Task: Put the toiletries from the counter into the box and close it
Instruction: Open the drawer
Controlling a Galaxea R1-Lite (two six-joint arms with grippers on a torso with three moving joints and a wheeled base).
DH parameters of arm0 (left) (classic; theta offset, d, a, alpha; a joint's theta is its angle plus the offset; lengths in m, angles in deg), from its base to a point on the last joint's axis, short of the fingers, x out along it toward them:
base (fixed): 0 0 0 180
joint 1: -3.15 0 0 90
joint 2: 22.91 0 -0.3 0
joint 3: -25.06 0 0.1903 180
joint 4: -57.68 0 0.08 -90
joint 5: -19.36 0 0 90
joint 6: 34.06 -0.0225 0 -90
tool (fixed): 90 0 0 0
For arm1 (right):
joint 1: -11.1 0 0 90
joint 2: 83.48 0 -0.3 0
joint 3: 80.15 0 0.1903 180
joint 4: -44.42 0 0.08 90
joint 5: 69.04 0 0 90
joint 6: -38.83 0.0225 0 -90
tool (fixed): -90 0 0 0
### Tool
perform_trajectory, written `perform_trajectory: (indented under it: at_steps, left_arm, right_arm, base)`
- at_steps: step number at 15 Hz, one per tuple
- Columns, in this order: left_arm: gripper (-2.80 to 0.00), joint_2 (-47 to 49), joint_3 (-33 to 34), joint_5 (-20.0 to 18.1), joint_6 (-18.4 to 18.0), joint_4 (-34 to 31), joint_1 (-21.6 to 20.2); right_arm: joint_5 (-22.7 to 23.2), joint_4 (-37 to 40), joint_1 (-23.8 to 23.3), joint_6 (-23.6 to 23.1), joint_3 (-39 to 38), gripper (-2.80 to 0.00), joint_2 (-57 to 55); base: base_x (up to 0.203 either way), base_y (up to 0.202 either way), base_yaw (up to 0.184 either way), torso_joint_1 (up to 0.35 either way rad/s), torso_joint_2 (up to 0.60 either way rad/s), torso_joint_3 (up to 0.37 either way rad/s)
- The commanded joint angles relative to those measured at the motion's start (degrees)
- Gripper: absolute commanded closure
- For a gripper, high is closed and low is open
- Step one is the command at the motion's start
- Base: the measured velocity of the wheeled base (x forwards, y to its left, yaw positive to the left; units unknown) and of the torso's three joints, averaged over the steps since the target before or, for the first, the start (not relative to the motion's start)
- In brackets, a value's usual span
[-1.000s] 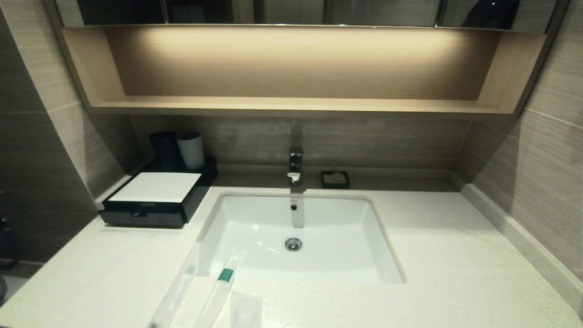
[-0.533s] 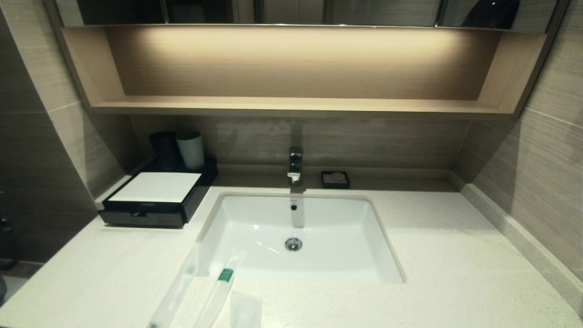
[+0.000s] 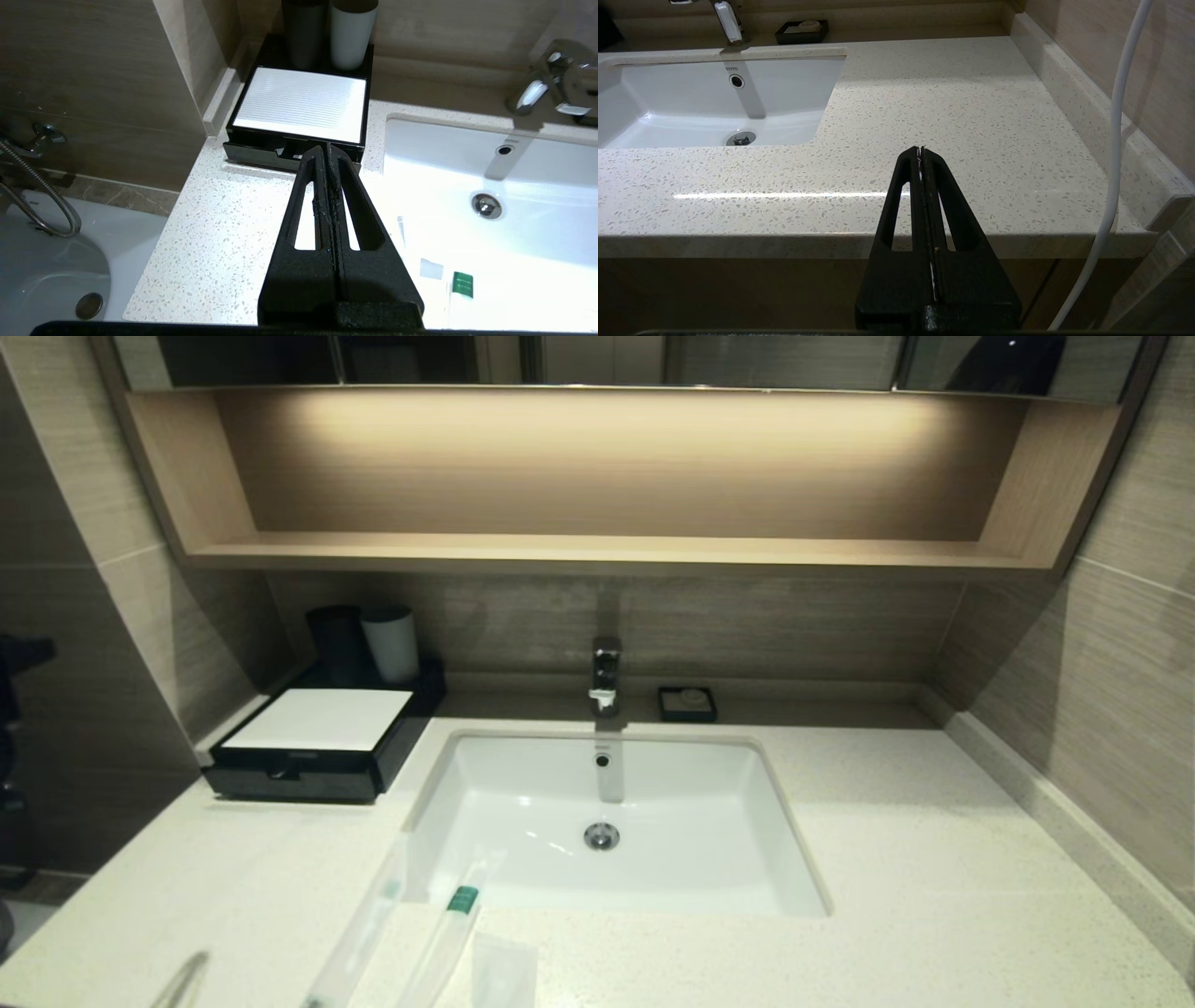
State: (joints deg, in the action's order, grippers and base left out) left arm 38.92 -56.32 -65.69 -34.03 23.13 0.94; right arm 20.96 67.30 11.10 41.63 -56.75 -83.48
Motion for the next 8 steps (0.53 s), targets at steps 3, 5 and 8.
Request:
perform_trajectory:
  at_steps: [3, 5, 8]
  left_arm:
    - [0.00, 15.0, 0.1, 0.1, -2.2, 6.5, -2.0]
    - [0.00, 19.4, -0.5, 0.1, -2.6, 7.4, -3.8]
    - [0.00, 24.1, -1.5, 0.2, -2.6, 7.7, -4.4]
  right_arm:
    - [0.0, 0.0, 0.0, 0.0, 0.0, 0.00, -0.1]
    - [0.0, 0.0, 0.0, 0.0, 0.0, 0.00, -0.1]
    - [0.0, 0.0, 0.0, 0.0, 0.0, 0.00, -0.1]
  base:
    - [0.000, 0.000, 0.000, 0.000, 0.00, 0.000]
    - [0.000, 0.000, 0.000, 0.000, 0.00, 0.000]
    - [0.000, 0.000, 0.000, 0.000, 0.00, 0.000]
